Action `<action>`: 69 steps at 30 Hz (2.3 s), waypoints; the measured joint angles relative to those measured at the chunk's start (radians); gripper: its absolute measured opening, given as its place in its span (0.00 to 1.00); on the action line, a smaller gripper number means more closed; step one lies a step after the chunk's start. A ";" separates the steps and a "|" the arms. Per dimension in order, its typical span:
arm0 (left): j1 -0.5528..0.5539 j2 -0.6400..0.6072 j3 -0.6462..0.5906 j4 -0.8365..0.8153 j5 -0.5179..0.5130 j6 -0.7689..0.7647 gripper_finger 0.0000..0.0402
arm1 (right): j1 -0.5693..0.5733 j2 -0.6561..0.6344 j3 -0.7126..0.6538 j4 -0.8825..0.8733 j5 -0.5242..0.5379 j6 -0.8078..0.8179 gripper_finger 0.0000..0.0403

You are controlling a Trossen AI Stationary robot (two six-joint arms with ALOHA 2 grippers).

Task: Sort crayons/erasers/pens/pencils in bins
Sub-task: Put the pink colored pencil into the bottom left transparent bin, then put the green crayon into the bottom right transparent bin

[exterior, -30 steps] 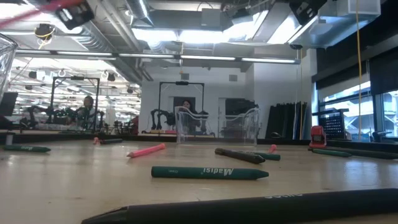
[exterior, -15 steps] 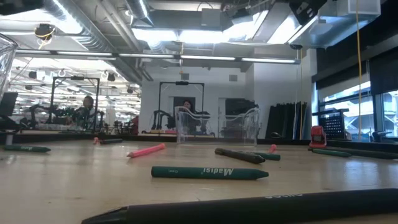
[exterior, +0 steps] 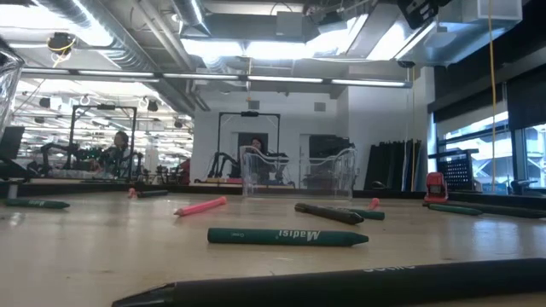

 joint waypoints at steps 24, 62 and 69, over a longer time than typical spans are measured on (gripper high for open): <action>0.002 0.157 0.000 -0.002 -0.036 0.038 0.05 | 0.000 0.000 0.000 0.000 0.001 0.000 0.06; 0.002 -0.082 0.000 -0.029 -0.104 0.031 0.22 | -0.001 0.000 0.000 0.018 0.001 0.004 0.06; 0.000 -0.197 0.000 -0.029 -0.255 0.067 0.22 | 0.000 0.002 0.016 0.058 0.110 0.006 0.03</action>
